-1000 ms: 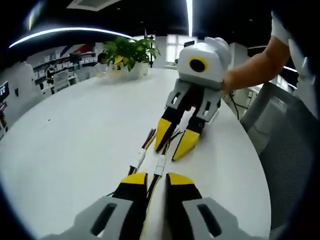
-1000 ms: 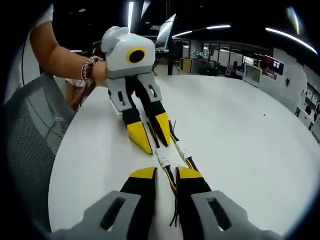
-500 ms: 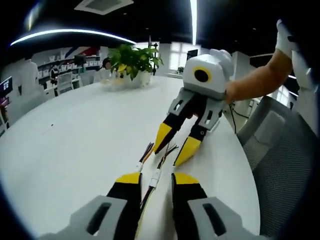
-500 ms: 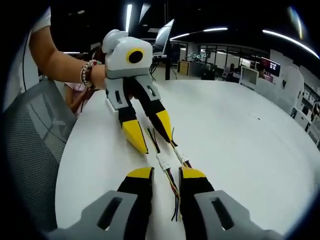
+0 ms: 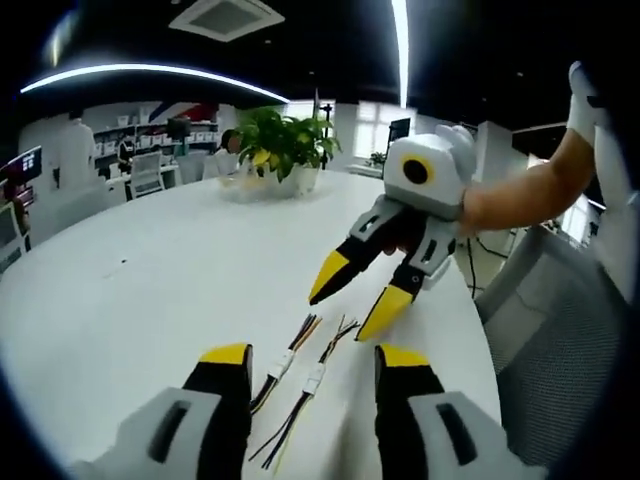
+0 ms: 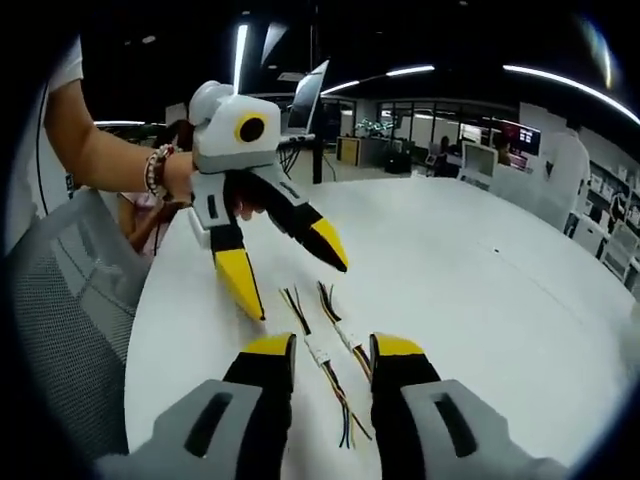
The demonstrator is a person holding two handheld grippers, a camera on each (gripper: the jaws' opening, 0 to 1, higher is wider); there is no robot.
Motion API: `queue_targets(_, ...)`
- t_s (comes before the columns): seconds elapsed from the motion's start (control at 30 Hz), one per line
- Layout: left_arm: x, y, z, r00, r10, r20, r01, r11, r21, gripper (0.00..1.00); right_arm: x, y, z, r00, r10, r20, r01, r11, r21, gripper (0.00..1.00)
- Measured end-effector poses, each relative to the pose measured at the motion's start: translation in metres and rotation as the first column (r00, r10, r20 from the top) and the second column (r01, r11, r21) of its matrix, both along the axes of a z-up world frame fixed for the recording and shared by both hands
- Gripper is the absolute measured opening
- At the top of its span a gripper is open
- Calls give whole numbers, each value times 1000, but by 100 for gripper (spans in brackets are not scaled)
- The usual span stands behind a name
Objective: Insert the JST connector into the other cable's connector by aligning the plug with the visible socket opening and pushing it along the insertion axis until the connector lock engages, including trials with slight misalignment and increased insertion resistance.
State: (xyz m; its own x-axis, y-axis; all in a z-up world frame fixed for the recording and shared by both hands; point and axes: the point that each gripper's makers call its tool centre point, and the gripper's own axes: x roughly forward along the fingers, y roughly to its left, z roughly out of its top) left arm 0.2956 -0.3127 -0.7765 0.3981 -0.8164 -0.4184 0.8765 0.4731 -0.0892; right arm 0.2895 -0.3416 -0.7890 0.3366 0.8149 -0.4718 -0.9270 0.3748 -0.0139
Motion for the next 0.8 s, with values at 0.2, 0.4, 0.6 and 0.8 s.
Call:
queue_targets(0.2, 5, 0, 16, 997, 81, -18, -82, 995, -65, 67, 4, -3, 11, 998, -59, -3, 59, 997, 41, 36)
queue_targets(0.4, 3, -1, 31, 993, 111, -34, -115, 986, -120, 80, 7, -5, 27, 994, -111, -10, 112, 988, 103, 39)
queue_targets(0.6, -1, -5, 45, 988, 132, -86, -146, 971, -188, 95, 14, -10, 40, 984, -176, -27, 178, 972, 151, 58)
queue_targets(0.8, 1, 0, 61, 980, 181, -80, -195, 952, -236, 99, 18, -21, 56, 970, -240, -48, 244, 946, 212, 70)
